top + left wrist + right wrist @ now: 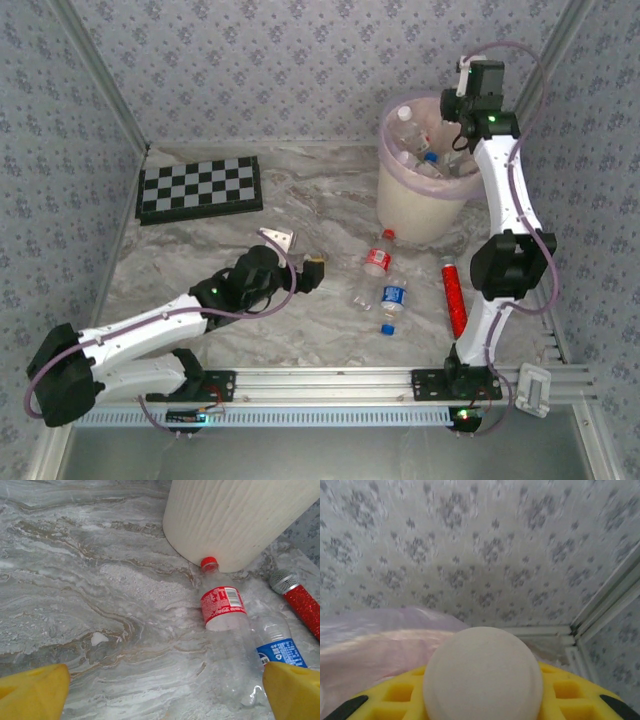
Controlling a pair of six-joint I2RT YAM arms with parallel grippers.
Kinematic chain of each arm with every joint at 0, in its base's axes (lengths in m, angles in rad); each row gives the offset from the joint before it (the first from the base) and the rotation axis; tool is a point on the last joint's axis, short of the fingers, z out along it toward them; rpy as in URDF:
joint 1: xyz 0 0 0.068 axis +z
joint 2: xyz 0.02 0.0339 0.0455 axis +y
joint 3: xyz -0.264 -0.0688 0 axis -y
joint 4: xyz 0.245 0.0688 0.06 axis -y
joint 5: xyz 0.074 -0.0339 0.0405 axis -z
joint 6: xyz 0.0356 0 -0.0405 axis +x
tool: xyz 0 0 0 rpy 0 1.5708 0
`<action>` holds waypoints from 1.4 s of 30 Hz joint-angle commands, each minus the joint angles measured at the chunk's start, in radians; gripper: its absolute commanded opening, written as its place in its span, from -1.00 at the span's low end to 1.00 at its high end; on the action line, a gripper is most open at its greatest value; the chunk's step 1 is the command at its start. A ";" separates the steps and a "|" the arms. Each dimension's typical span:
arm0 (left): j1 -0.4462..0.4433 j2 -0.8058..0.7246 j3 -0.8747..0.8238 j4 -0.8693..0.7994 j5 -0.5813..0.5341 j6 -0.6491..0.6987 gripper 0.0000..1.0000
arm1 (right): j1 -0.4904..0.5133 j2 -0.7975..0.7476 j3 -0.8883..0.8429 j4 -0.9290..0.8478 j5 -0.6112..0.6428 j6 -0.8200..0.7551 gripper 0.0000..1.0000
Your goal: Put the plastic bottles in the bin
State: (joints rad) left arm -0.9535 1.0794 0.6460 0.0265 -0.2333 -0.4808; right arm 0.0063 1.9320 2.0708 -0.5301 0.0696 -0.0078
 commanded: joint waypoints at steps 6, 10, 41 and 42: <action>0.002 0.065 0.074 -0.006 -0.001 0.010 0.97 | 0.012 0.010 -0.261 -0.077 -0.137 0.107 -1.00; 0.002 0.096 0.101 -0.027 0.015 0.016 0.97 | 0.032 -0.005 -0.342 -0.038 -0.136 0.120 -1.00; -0.192 0.568 0.429 -0.209 0.115 -0.015 0.98 | 0.014 -0.359 -0.084 -0.335 -0.184 0.214 0.97; -0.197 0.577 0.427 -0.206 0.115 -0.021 0.98 | 0.014 -0.380 -0.108 -0.326 -0.193 0.221 0.98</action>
State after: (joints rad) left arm -1.1339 1.6321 1.0576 -0.1608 -0.1162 -0.4732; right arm 0.0246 1.6234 2.0060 -0.8566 -0.0822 0.1761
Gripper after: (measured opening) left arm 0.989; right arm 0.986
